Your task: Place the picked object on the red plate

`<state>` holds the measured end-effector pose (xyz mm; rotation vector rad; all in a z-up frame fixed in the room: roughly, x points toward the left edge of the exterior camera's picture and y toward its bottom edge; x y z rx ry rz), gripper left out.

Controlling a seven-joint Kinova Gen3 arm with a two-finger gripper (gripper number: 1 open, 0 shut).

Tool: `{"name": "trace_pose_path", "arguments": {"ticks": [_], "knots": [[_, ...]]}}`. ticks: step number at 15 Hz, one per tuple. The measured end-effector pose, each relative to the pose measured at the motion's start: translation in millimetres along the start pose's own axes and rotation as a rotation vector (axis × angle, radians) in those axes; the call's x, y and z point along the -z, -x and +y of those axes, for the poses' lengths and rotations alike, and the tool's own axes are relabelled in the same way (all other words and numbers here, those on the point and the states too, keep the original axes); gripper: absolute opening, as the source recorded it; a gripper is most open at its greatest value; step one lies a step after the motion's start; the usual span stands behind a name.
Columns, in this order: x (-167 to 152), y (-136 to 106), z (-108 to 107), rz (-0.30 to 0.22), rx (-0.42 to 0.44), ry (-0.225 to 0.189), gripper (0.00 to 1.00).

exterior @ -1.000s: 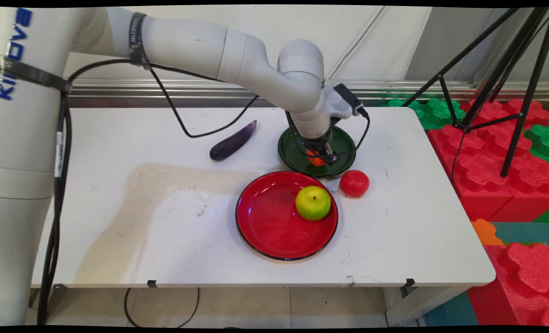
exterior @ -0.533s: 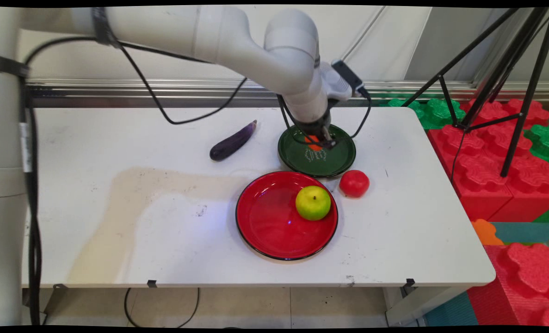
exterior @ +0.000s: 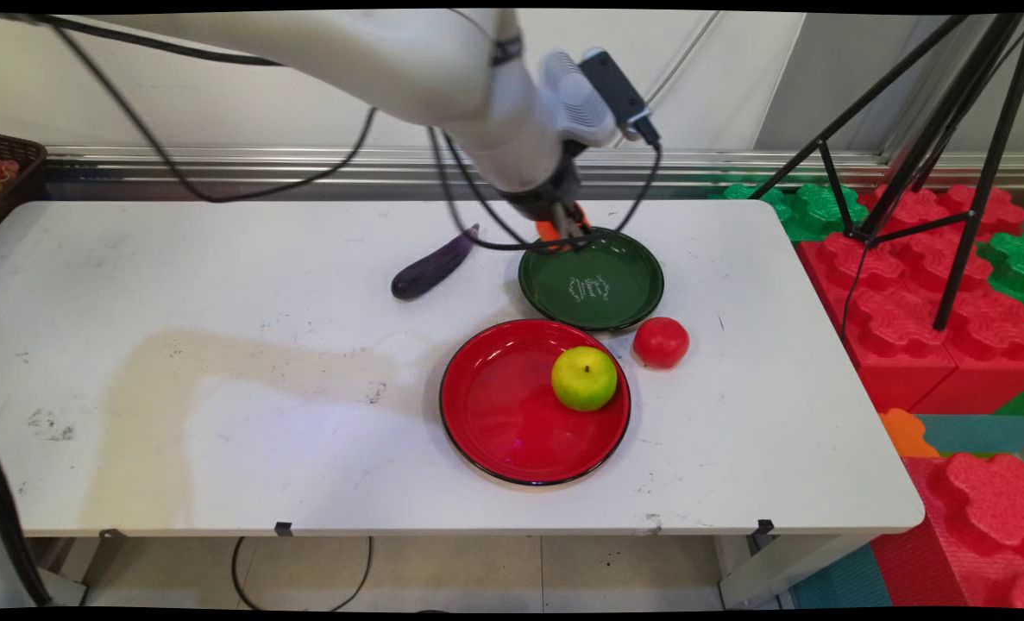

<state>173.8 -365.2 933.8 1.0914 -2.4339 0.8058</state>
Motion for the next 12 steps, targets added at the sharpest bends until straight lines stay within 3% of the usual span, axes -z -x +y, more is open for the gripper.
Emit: {"name": "trace_pose_path", "arguments": {"ticks": [3,7,12], "knots": [[25.4,19.6,-2.8,-0.008,-0.046,0.007,0.00],[46.9,48.4,1.5,-0.056,-0.073,0.037,0.00],[50.7,76.4,15.9,-0.125,-0.072,0.081,0.00]]}}
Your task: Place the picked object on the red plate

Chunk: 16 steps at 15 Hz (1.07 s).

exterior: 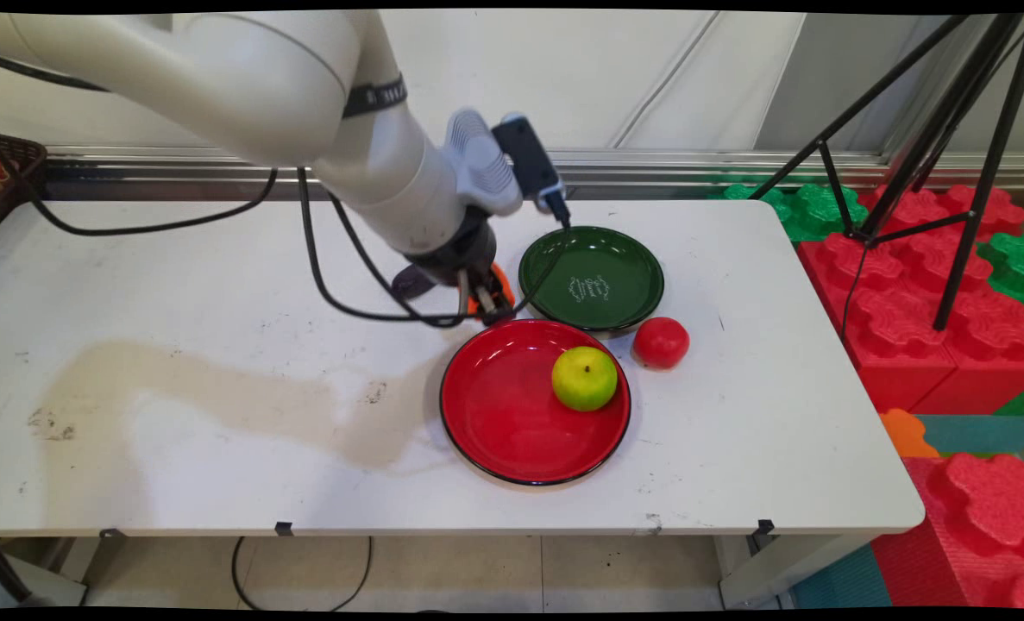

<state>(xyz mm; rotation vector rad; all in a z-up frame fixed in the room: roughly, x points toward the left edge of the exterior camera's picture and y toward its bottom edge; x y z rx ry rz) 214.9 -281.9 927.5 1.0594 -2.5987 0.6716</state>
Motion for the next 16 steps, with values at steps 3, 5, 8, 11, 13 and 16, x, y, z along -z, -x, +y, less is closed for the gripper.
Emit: {"name": "trace_pose_path", "arguments": {"ticks": [3,5,8,11,13,16], "knots": [[-13.1,4.9,9.2,-0.031,-0.018,0.026,0.00],[-26.0,4.5,14.9,-0.046,-0.049,0.046,0.00],[-47.7,2.8,22.1,-0.067,-0.087,0.074,0.00],[-69.5,3.5,25.3,-0.084,-0.119,0.100,0.00],[-82.0,5.5,25.9,-0.095,-0.137,0.114,0.00],[-98.3,9.7,26.2,-0.107,-0.161,0.135,0.00]]}}
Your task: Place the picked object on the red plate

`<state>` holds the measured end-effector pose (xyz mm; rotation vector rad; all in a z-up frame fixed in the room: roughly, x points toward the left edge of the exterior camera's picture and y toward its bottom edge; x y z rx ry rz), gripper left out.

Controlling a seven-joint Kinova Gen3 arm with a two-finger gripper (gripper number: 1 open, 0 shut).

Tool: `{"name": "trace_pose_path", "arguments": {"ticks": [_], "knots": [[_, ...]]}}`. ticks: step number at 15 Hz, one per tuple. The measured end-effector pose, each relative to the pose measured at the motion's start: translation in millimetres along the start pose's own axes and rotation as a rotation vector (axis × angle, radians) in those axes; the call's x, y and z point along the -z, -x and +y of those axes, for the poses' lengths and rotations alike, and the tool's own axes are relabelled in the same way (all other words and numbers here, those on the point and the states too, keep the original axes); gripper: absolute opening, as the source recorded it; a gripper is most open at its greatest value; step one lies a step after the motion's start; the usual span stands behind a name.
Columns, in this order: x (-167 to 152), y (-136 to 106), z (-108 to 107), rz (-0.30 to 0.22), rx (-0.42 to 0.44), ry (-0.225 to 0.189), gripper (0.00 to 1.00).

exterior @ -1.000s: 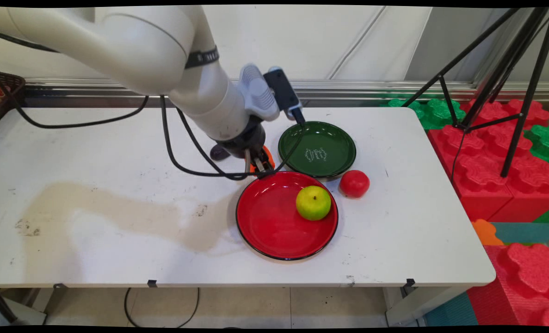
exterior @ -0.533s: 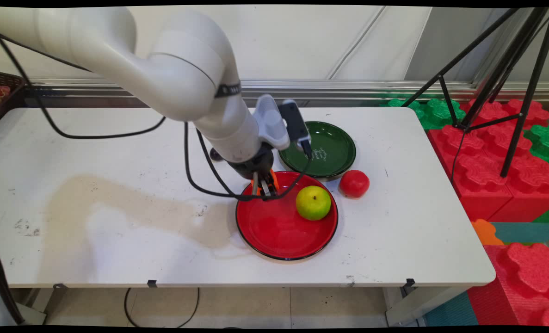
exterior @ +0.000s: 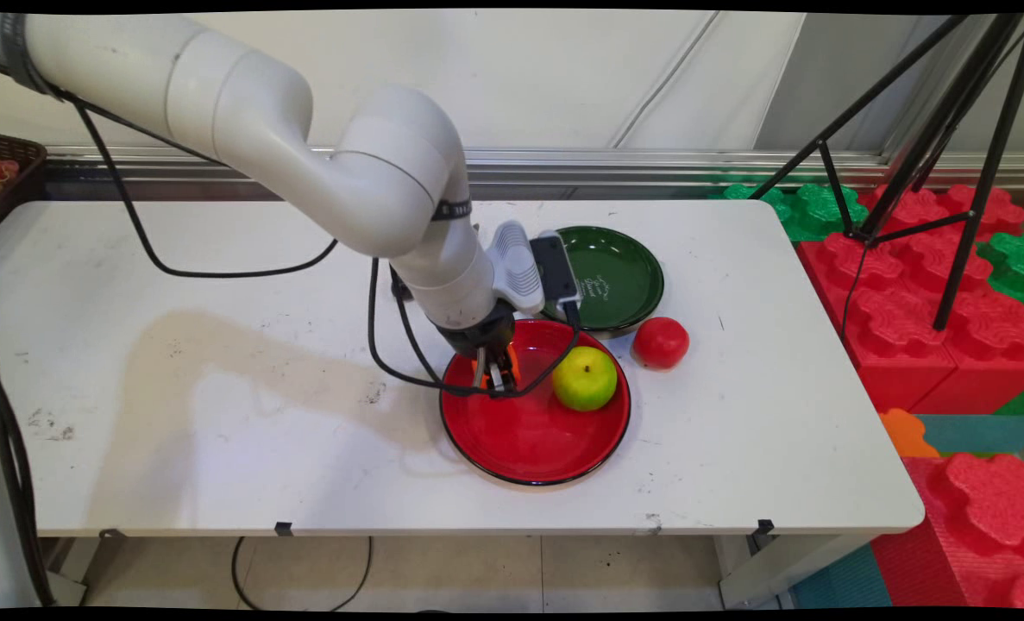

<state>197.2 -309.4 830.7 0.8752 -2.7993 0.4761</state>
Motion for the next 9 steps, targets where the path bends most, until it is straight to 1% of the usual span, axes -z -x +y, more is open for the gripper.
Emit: {"name": "trace_pose_path", "arguments": {"ticks": [6,7,9], "knots": [[-19.3,3.6,-0.8,0.005,-0.056,0.041,0.00],[-20.8,3.7,-0.9,0.008,-0.065,0.046,1.00],[-22.4,4.1,-1.4,0.016,-0.085,0.058,1.00]]}}
